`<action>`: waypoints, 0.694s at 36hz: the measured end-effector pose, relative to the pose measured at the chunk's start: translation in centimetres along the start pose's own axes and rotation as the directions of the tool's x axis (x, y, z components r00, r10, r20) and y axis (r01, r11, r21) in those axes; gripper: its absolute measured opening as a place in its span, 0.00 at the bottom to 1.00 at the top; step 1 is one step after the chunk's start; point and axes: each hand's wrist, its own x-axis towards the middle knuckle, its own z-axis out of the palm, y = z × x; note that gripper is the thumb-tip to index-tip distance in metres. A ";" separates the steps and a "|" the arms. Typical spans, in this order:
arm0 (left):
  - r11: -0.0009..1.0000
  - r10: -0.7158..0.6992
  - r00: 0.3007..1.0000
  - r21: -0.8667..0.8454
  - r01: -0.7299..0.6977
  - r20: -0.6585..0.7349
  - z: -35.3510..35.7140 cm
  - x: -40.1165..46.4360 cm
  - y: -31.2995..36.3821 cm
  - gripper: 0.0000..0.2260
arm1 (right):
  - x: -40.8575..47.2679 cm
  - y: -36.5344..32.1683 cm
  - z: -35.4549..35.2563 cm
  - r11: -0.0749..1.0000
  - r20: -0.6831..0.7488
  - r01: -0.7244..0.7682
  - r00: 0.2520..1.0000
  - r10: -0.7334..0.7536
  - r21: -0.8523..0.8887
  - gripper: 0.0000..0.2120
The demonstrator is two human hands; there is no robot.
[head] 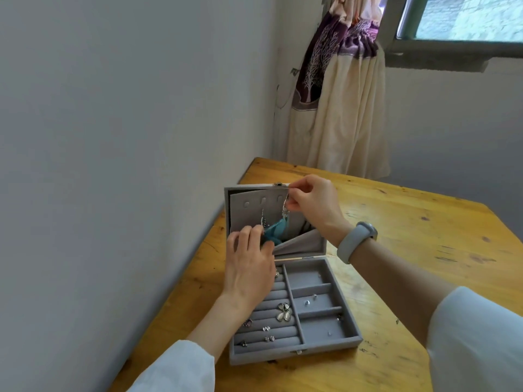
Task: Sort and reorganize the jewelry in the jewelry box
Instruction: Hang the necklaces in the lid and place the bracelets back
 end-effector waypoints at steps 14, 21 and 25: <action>0.999 0.032 0.991 0.019 -0.034 0.128 0.0 -1.1 -0.7 0.16 | -1.3 2.7 2.7 0.904 -0.054 0.290 0.945 -0.322 -0.315 0.08; 0.998 0.060 0.985 0.008 -0.063 0.163 0.2 -1.5 -1.1 0.19 | -0.8 2.4 4.4 0.952 -0.112 0.243 0.957 -0.267 -0.186 0.06; 0.997 0.069 0.982 0.016 -0.073 0.174 0.3 -1.5 -1.1 0.20 | -0.8 2.8 5.2 0.944 -0.123 0.244 0.953 -0.276 -0.223 0.07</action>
